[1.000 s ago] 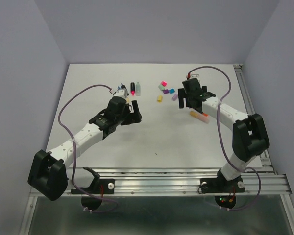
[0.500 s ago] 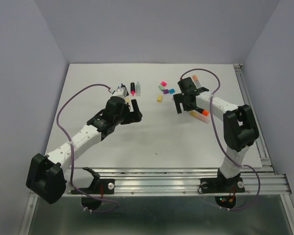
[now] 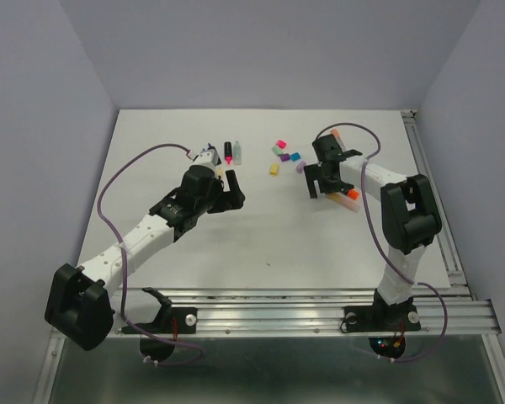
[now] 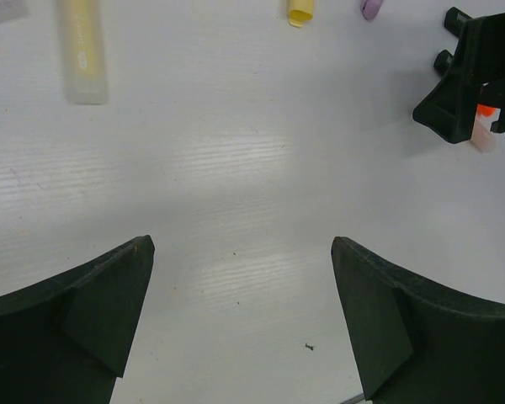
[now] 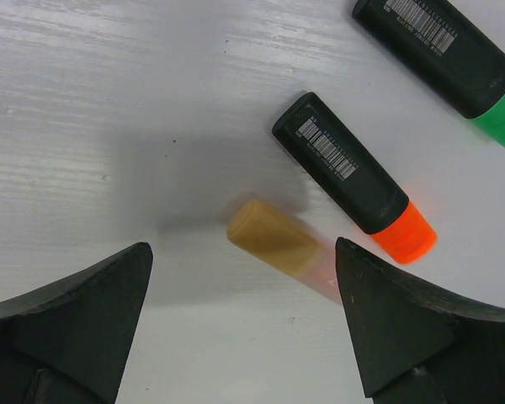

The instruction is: Open the pen caps

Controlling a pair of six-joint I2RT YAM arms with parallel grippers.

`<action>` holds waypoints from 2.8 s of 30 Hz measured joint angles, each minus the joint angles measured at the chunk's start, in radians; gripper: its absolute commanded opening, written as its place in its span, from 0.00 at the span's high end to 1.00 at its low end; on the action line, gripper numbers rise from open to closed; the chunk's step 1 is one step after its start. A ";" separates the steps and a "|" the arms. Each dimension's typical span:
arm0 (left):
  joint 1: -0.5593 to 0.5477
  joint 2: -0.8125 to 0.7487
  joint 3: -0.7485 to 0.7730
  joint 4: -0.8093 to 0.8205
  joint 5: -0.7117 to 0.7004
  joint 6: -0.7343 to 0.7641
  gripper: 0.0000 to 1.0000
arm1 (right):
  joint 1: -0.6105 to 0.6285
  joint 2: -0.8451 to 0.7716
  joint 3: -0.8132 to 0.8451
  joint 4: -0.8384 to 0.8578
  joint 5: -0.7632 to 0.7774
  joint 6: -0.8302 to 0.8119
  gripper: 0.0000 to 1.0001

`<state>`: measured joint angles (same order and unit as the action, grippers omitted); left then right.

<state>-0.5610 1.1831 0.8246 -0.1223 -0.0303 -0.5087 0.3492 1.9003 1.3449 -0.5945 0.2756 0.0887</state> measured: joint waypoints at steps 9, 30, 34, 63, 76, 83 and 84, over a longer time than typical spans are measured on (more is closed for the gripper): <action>0.000 0.003 0.000 0.003 -0.002 0.003 0.01 | -0.019 0.023 0.000 -0.001 -0.040 -0.002 0.16; 0.000 0.007 -0.015 0.013 -0.003 0.006 0.01 | -0.056 0.003 -0.054 0.038 -0.134 -0.172 0.25; 0.000 0.007 -0.016 0.015 -0.003 0.008 0.01 | -0.062 -0.003 -0.065 0.046 -0.163 -0.211 0.32; 0.000 0.007 -0.018 0.021 0.001 0.011 0.01 | -0.127 0.003 -0.070 0.045 -0.292 -0.249 0.69; 0.000 -0.023 -0.051 0.051 0.092 0.019 0.01 | -0.133 -0.138 -0.240 0.100 -0.426 -0.099 0.99; -0.063 -0.080 -0.101 0.156 0.203 0.021 0.01 | -0.052 -0.419 -0.446 0.264 -0.446 0.210 0.99; -0.091 -0.085 -0.108 0.176 0.216 0.021 0.01 | -0.006 -0.467 -0.476 0.292 -0.428 0.286 0.99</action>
<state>-0.6518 1.0981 0.7170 0.0536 0.1860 -0.4881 0.3435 1.4334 0.8684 -0.3023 -0.1524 0.3744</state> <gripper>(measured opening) 0.986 0.331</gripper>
